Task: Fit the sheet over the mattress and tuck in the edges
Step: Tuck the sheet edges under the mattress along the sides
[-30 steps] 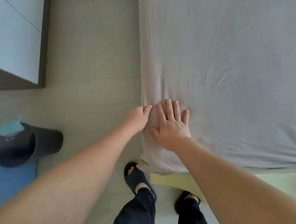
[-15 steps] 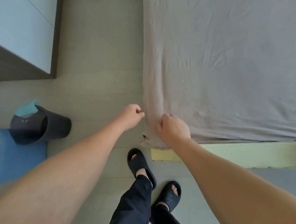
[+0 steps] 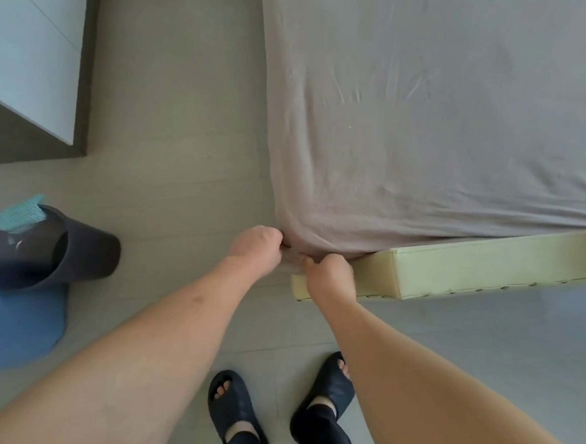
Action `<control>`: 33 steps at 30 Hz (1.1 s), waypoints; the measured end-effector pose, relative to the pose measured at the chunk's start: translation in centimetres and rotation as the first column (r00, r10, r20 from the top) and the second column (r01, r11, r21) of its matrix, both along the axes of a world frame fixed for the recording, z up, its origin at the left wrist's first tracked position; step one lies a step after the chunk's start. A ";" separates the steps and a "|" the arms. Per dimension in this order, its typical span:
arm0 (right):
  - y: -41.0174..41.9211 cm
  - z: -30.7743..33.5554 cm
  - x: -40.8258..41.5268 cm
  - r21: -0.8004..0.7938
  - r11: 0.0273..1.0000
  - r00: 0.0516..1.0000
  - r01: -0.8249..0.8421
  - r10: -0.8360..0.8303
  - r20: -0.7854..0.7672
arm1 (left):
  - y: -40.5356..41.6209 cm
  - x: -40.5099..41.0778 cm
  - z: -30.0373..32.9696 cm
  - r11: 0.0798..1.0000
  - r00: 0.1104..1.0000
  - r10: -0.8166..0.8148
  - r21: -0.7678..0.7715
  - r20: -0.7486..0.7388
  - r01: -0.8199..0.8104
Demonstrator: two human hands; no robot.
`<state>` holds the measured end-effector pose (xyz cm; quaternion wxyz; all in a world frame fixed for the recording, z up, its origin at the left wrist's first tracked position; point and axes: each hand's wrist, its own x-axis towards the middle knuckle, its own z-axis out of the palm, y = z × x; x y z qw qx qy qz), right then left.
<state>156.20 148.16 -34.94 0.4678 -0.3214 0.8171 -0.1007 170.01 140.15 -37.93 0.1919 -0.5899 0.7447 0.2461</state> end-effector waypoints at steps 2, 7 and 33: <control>0.7 -1.0 1.0 -0.094 0.992 0.996 0.083 -0.086 -0.028 | 0.2 0.4 -0.3 0.997 0.999 -0.028 -0.067 -0.043 0.025; 1.7 -1.7 2.8 -0.228 0.963 0.978 0.144 -0.174 -0.117 | 0.4 0.6 0.2 0.989 0.992 -0.056 -0.145 -0.116 0.039; -0.3 -4.6 2.6 0.085 0.916 0.916 0.391 -0.397 0.064 | 1.0 -0.4 -4.6 0.987 0.988 -0.157 0.032 -0.009 0.157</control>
